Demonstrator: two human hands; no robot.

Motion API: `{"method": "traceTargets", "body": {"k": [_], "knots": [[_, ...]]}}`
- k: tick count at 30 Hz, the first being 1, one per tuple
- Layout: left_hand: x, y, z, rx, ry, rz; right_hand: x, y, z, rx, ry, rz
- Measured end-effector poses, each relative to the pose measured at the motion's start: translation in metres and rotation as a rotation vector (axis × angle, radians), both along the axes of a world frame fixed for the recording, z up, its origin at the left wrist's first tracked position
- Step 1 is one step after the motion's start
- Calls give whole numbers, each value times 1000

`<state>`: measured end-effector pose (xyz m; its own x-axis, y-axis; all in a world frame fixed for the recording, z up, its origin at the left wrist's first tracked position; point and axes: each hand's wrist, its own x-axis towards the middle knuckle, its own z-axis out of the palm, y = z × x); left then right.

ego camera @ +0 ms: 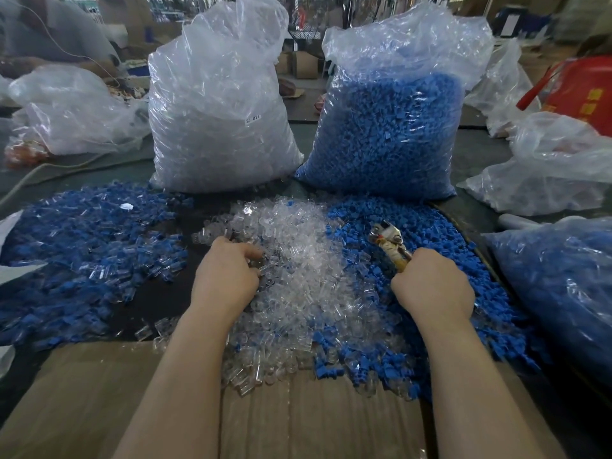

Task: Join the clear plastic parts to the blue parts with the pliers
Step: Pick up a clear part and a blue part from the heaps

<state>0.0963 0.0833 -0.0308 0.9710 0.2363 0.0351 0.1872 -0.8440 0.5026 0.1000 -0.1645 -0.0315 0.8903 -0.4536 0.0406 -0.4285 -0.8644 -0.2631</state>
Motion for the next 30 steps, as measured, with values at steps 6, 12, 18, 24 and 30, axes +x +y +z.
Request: {"method": "traceTargets", "body": {"k": [6,12,18,24,30], "knots": [[-2,0,1,6,-26,-14,0,0,0,-11,-81,45],[-2,1,0,-53,-9,-88,2,1,2,92,-212,60],[-3,2,3,-261,-74,-3,8,11,7,564,-366,149],[-4,-7,11,-528,-175,4,2,22,15,950,-472,218],[-5,-26,21,-914,-178,-85,-1,25,18,1033,-499,303]]}}
